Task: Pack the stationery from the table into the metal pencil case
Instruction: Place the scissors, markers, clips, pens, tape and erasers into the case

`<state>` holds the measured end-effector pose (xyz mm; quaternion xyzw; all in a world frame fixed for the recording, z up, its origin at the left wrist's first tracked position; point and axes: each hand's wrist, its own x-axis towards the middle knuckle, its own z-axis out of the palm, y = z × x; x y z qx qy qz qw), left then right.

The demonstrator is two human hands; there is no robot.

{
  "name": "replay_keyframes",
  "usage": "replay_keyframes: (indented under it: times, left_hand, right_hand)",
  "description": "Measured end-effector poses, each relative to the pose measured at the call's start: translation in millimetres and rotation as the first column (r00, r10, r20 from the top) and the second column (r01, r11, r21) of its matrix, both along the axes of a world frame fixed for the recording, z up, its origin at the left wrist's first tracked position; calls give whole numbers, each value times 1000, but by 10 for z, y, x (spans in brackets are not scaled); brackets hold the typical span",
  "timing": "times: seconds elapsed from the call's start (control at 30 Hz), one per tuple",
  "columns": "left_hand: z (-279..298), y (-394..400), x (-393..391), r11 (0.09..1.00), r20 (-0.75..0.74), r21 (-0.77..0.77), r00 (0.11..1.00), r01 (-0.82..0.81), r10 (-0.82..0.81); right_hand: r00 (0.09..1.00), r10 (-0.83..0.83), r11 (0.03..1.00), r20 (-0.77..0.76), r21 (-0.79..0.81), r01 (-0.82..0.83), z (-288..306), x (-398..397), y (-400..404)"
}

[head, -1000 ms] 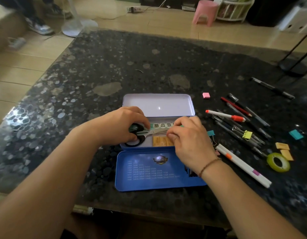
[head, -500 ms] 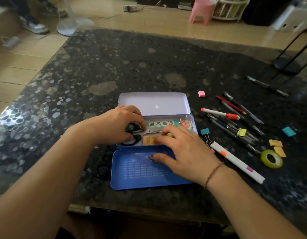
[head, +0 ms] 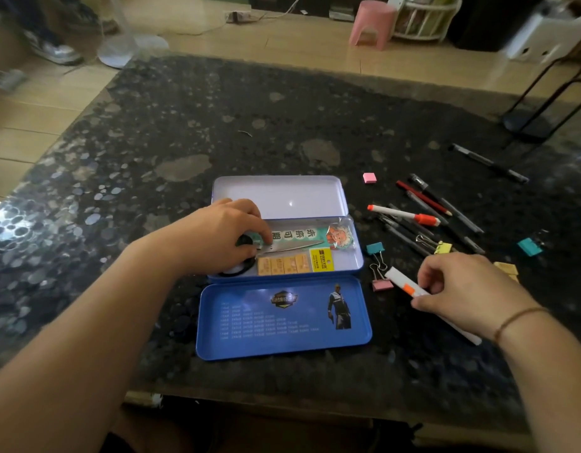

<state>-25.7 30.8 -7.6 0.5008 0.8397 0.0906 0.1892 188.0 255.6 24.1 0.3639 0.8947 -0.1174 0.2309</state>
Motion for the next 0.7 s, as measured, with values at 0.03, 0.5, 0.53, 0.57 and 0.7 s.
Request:
replay_keyframes:
  times: [0.03, 0.5, 0.53, 0.57, 0.7]
  left_hand:
    - [4, 10, 10, 1000, -3, -2, 1000, -6, 6]
    - [66, -13, 43, 1000, 29, 14, 999, -22, 22]
    - [83, -19, 48, 999, 43, 9, 998, -35, 35]
    - [94, -23, 54, 999, 51, 1, 997, -53, 53]
    - [78, -47, 43, 988, 134, 50, 981, -146, 138]
  right_hand:
    - [1000, -1, 1000, 7, -6, 1, -2, -2, 2]
    - [988, 27, 990, 150, 131, -46, -48, -133, -115]
    - [987, 24, 991, 157, 129, -45, -64, -160, -129]
    - [985, 15, 993, 172, 115, -35, -67, -177, -136]
    - [991, -24, 998, 135, 57, 16, 52, -138, -117]
